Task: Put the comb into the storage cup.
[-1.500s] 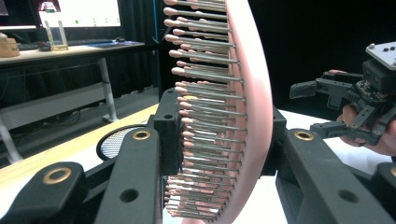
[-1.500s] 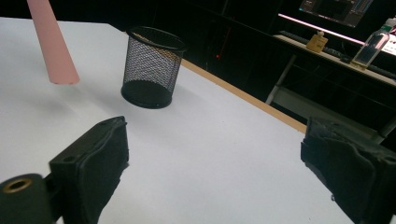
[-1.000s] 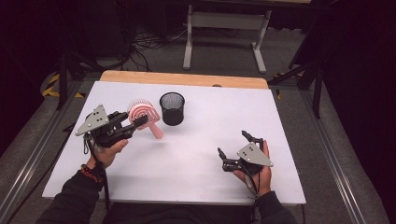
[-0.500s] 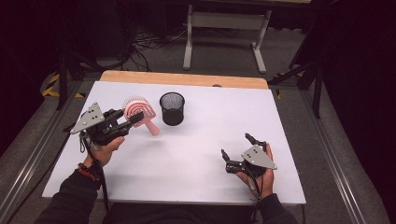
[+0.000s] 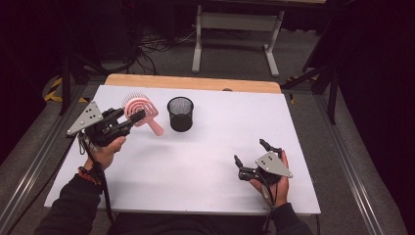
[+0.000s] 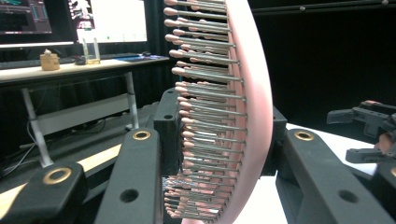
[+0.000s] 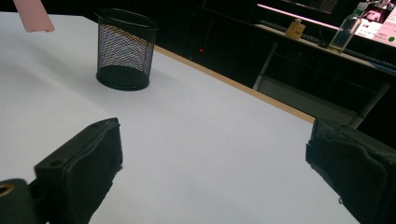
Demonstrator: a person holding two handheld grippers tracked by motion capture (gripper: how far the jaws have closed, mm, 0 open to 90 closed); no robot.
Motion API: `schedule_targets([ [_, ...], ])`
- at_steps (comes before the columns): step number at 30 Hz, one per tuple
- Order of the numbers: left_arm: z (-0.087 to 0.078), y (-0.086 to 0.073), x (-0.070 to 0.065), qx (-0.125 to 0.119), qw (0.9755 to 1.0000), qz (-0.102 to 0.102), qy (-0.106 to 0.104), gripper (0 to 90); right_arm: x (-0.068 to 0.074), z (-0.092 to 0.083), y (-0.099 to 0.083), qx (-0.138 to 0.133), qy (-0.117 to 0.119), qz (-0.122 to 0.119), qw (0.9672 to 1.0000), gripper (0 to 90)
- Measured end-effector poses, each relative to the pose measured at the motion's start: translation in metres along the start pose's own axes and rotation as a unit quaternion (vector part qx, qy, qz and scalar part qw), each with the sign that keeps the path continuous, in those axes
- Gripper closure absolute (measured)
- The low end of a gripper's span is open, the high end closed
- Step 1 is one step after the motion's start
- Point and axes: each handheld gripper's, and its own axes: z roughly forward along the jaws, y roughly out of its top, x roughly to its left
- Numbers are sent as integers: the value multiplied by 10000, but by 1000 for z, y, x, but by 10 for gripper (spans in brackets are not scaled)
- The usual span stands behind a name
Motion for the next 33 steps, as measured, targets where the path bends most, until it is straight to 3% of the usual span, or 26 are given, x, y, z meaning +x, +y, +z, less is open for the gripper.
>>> schedule_targets([
  [20, 15, 27, 14, -90, 9998, 171, 104, 632, 0, 1, 0, 48, -59, -35, 10000, 44],
  [33, 23, 33, 21, -270, 9994, 91, 187, 632, -1, 1, -1, 50, -63, -16, 10000, 45],
])
